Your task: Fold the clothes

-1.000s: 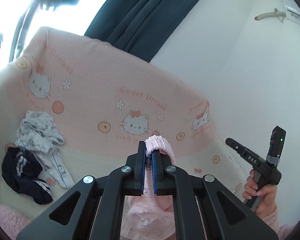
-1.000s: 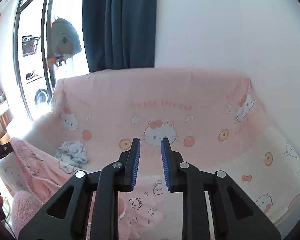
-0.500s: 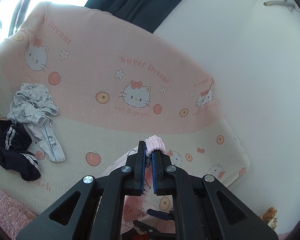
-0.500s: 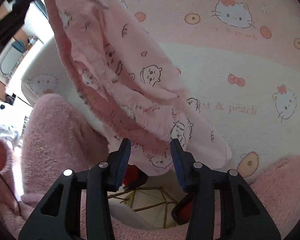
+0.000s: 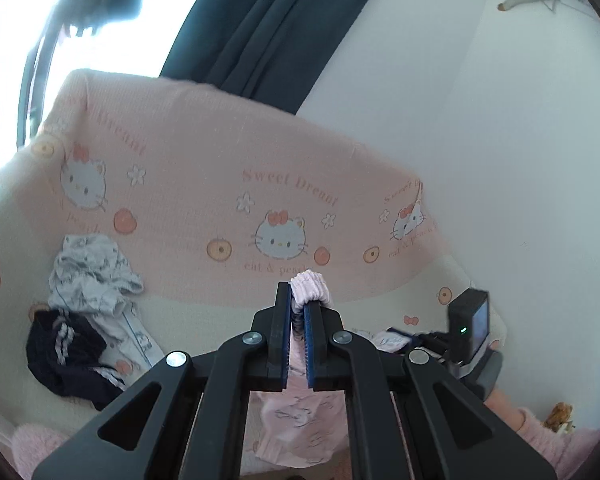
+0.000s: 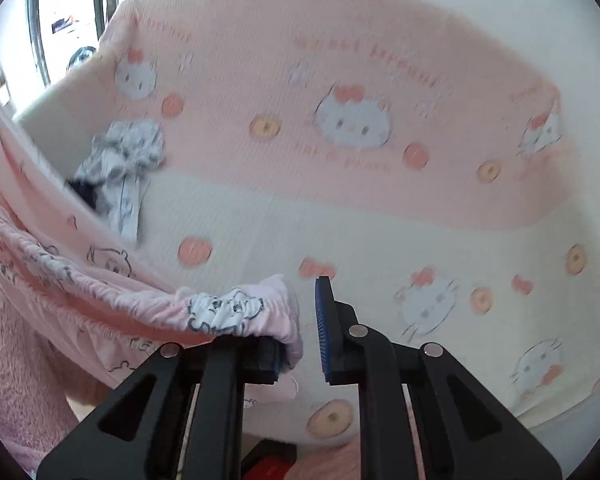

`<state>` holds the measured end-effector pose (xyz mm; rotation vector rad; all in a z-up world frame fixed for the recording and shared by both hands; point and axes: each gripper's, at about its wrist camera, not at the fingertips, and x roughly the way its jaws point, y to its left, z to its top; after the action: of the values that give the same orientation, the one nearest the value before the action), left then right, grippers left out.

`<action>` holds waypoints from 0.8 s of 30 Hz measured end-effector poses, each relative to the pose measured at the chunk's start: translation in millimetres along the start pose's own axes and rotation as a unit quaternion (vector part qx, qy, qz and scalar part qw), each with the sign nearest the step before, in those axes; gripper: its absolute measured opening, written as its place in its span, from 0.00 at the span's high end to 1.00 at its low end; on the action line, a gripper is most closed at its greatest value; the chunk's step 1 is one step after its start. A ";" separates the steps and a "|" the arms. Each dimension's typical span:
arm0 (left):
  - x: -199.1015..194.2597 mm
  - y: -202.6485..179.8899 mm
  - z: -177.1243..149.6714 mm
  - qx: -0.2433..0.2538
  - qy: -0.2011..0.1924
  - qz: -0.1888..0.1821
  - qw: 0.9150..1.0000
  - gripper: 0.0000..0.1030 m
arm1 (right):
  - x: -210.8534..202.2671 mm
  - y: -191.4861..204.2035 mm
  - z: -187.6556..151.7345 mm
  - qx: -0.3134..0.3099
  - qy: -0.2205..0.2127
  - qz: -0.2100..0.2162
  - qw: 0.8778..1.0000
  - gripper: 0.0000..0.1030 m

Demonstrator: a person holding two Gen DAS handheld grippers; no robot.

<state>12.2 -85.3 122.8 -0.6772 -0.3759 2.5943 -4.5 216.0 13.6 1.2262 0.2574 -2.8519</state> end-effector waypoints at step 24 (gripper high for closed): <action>144.8 73.3 -198.2 -0.123 0.254 0.052 0.958 0.94 | 153.9 17.8 -144.3 0.088 0.237 0.109 0.962 0.80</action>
<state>-24.4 -51.7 -128.4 -1.4421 -0.5063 2.3662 -5.4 228.1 -197.8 1.8338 -0.1235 -2.4029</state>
